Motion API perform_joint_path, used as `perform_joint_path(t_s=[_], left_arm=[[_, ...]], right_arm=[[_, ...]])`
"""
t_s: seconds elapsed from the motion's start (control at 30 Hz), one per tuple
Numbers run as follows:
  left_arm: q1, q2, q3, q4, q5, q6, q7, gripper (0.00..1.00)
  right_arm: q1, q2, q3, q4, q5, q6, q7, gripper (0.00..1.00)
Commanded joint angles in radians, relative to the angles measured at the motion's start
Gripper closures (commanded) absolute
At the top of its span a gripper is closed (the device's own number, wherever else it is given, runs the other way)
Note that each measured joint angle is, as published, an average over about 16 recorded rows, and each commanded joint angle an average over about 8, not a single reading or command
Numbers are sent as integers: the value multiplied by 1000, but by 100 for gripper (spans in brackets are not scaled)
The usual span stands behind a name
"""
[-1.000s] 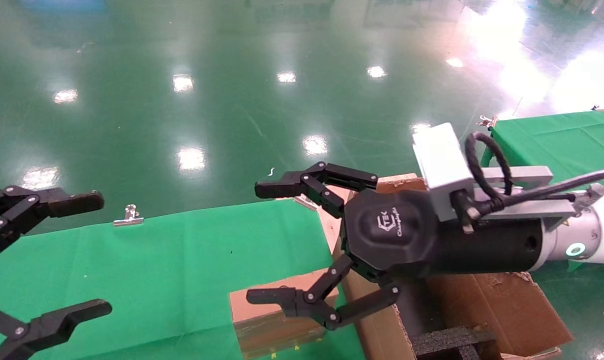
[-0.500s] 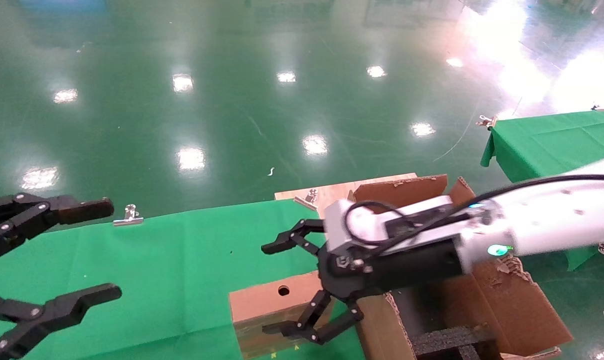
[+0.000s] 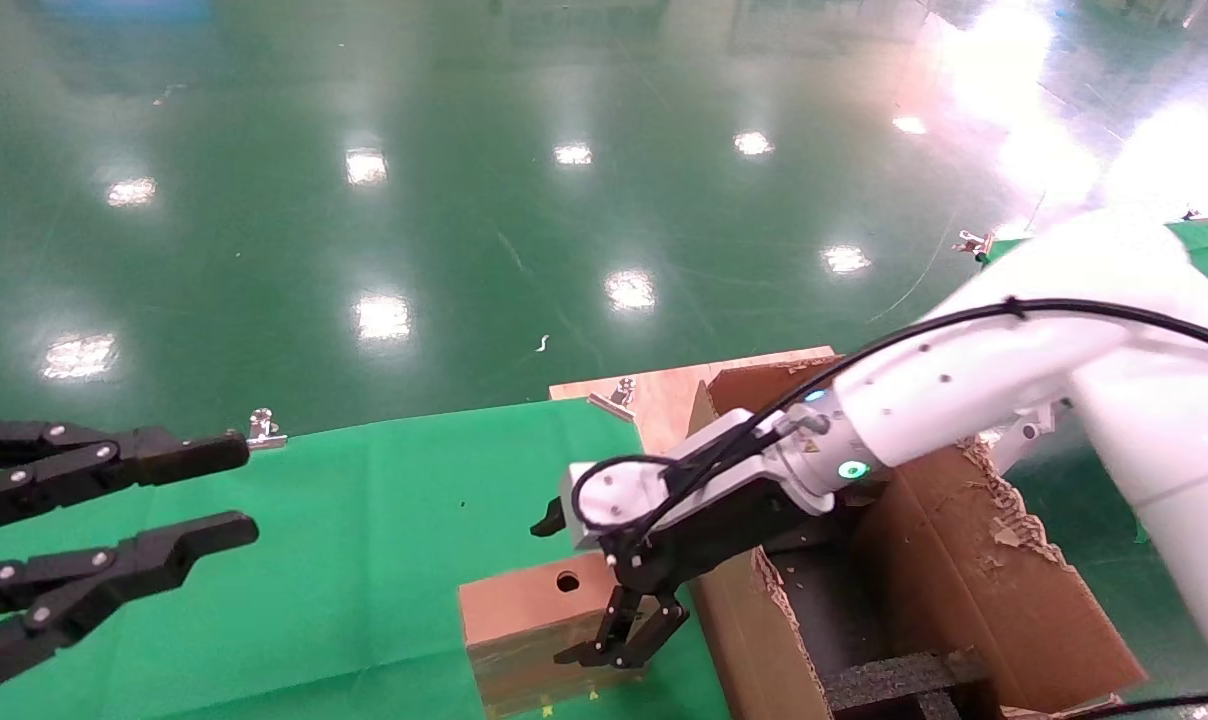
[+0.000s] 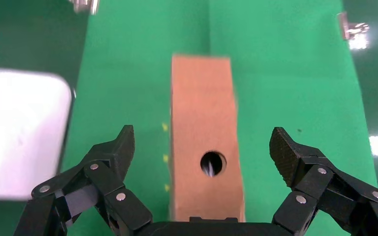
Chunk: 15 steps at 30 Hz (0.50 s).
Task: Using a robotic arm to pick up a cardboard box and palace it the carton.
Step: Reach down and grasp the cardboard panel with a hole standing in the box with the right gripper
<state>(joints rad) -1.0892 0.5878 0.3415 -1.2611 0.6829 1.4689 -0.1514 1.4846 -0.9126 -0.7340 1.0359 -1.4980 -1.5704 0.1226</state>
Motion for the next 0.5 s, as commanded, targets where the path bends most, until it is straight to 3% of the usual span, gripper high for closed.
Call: perform_joint_path(t_s=[0.03,0.2,0.3,0.47,0.5], left_arm=[[0,0,0,0,0,0,0,100],[0,0,0,0,0,0,0,99],[0,0,0,0,0,0,0,65],[0,0,0,0,0,0,0,4],[0,0,0,0,0,0,0,0]], right_arm=[[25,-23,-32,-16,-38,-2,-22,0],[65,-60,-98,-51,-89,-1,-63,0],[77,-73,-120,-72,-93,0,-78,4],[89,-85,-141,-97,-94,1,-91,63],[91,-86,-143,-100,-95,1,-92,75]])
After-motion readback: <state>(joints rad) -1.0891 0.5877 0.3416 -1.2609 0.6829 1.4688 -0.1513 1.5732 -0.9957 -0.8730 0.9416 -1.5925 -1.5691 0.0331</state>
